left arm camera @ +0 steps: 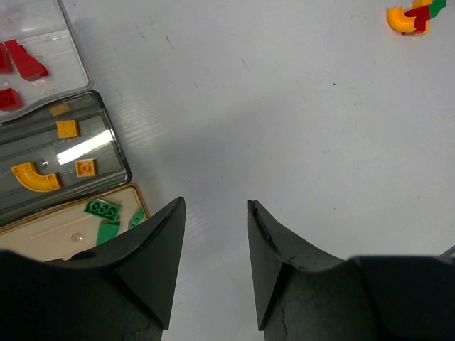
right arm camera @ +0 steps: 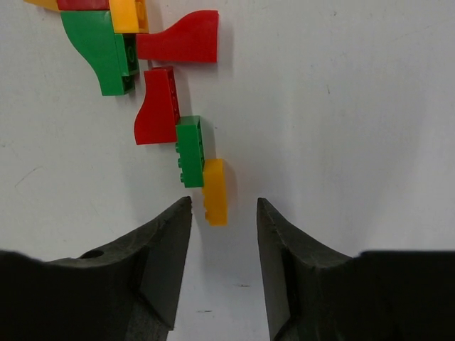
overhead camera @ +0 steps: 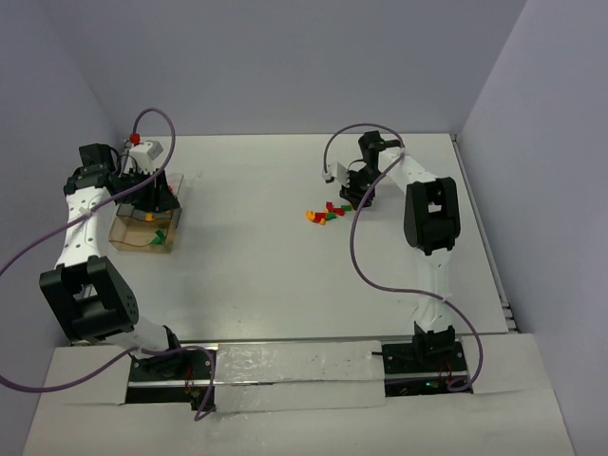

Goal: Sort the legos into containers by color

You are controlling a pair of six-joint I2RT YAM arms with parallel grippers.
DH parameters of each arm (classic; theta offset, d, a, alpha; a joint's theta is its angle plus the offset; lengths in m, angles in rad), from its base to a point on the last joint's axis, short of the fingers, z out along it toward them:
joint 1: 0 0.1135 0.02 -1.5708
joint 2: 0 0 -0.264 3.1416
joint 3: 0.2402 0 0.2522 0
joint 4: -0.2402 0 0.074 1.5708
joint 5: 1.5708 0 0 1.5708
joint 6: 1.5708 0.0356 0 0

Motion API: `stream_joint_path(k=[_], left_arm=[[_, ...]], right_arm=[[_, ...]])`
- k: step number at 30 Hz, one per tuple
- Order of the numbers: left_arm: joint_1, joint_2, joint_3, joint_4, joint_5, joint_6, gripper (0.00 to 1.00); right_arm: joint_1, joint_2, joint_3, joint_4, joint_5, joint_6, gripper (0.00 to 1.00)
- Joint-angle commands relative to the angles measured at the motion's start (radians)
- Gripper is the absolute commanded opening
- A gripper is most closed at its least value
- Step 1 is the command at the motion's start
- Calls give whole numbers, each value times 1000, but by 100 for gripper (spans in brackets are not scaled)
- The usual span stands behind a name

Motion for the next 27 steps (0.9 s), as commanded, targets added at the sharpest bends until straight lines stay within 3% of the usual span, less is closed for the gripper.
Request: stream_joint_path(k=[1, 8, 13, 20, 27], left_arm=[[-1, -10, 6, -1, -1, 5, 49], [-1, -7, 8, 7, 3, 0, 48], [-3, -13, 8, 26, 40, -22, 47], [-12, -35, 2, 129, 179, -190, 47], [-179, -52, -119, 333, 260, -480, 49]], right_arm=[[27, 8, 22, -11, 40, -37, 45], [33, -16, -15, 18, 37, -35, 14], [38, -90, -75, 49, 29, -8, 1], [39, -259, -156, 101, 25, 24, 0], [103, -436, -220, 185, 8, 144, 0]])
